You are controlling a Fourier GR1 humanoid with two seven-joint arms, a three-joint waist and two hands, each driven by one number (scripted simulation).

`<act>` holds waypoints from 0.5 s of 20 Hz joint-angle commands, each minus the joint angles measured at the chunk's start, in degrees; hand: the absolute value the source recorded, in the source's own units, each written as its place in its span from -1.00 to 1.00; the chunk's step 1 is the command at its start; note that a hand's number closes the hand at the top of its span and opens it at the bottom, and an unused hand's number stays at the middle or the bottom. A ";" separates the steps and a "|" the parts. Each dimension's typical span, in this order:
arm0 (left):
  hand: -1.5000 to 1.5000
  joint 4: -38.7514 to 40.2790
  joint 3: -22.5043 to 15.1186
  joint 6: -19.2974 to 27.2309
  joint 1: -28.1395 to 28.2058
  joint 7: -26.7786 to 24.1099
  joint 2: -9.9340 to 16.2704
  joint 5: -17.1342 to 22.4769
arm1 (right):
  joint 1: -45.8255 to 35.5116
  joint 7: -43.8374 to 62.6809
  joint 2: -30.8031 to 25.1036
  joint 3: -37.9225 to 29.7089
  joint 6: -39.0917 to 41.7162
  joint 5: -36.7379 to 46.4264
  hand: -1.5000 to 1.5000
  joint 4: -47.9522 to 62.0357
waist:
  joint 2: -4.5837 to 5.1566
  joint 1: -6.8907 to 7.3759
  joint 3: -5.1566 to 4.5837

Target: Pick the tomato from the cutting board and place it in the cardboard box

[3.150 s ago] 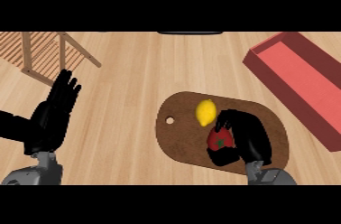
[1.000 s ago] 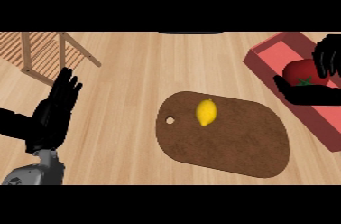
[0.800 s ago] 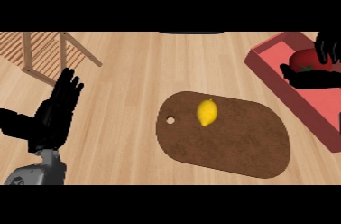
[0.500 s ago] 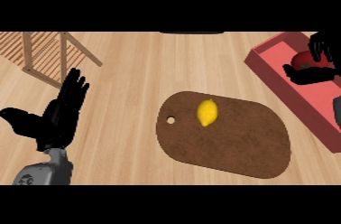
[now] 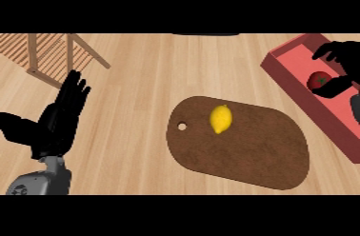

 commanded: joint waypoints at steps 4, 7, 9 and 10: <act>0.00 -0.10 0.92 -0.01 -0.20 0.09 0.31 0.58 | -2.66 -11.82 2.38 -8.71 -14.41 -8.41 -1.00 3.93 | -0.11 -0.41 0.11; 0.00 0.68 1.01 -0.05 -0.15 0.66 0.53 0.48 | -5.69 -15.20 3.98 -12.69 -16.11 -14.08 -1.00 3.09 | -0.26 -0.69 0.06; 0.00 1.51 0.87 1.03 -1.16 -0.05 -0.27 -0.23 | -7.12 -18.00 3.47 -15.52 -12.38 -19.07 -1.00 4.63 | -0.26 -1.06 0.03; 0.00 0.92 1.39 -0.80 -0.56 -0.03 1.34 0.52 | -8.35 -18.12 2.64 -17.34 -11.45 -20.97 -1.00 5.92 | -0.25 -0.77 0.02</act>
